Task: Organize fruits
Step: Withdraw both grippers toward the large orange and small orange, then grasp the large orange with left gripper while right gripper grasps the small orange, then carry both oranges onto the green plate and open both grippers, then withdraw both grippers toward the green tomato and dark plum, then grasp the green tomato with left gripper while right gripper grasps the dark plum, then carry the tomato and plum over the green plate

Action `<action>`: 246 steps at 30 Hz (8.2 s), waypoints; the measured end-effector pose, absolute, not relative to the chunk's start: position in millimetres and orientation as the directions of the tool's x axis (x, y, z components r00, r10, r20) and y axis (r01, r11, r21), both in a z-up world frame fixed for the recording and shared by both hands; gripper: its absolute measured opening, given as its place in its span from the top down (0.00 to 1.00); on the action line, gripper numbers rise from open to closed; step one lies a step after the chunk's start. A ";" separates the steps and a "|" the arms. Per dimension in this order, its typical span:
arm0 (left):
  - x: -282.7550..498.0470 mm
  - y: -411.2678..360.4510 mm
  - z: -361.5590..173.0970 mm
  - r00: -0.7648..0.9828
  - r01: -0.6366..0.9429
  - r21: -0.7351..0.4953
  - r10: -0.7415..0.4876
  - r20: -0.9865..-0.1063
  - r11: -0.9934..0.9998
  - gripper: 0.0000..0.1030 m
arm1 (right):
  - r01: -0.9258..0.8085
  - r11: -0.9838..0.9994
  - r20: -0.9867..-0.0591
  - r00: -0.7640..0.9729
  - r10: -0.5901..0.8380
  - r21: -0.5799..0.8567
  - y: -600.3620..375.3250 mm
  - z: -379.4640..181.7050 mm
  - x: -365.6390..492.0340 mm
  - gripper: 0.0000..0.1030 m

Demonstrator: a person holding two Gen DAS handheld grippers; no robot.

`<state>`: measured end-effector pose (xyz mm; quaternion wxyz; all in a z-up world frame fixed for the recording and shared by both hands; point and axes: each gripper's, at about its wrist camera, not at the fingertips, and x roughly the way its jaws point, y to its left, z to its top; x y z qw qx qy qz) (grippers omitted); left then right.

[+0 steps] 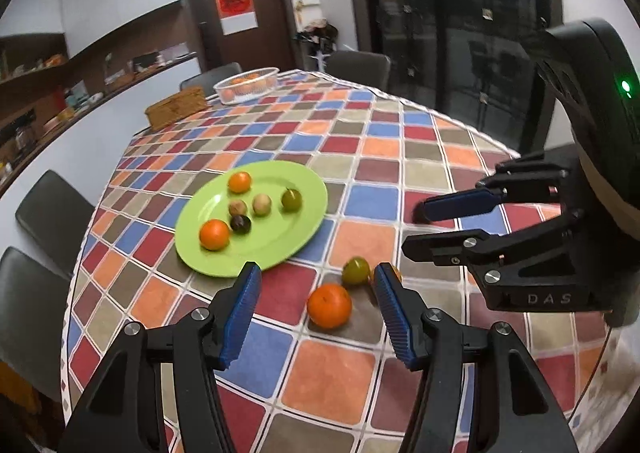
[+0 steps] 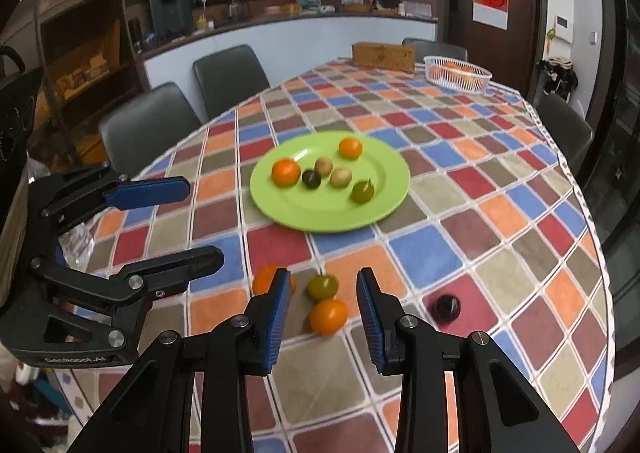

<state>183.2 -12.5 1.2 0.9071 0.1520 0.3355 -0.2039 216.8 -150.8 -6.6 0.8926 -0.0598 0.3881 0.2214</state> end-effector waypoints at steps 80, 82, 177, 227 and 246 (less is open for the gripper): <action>210.6 -7.4 -4.0 0.697 0.400 0.007 -0.299 -0.652 0.917 0.62 | -0.445 0.883 -0.682 0.600 0.418 0.149 -155.0 -9.2 241.0 0.67; 215.3 -5.1 -1.0 0.705 0.391 0.010 -0.292 -0.647 0.920 0.62 | -0.442 0.885 -0.676 0.609 0.415 0.146 -153.5 -5.8 246.0 0.67; 206.4 -50.5 -44.9 0.697 0.186 0.053 -0.094 -0.711 0.981 0.28 | -0.280 0.960 -0.740 0.644 0.192 0.005 -231.7 -44.8 253.7 0.46; 213.6 -50.6 -35.2 0.676 0.266 -0.032 -0.210 -0.707 0.963 0.73 | -0.332 0.936 -0.718 0.622 0.313 0.121 -214.2 -43.1 250.7 0.75; 205.7 -22.0 17.3 0.768 0.261 -0.017 -0.218 -0.602 0.965 0.73 | -0.361 0.924 -0.625 0.694 0.358 0.128 -181.2 12.2 242.3 0.75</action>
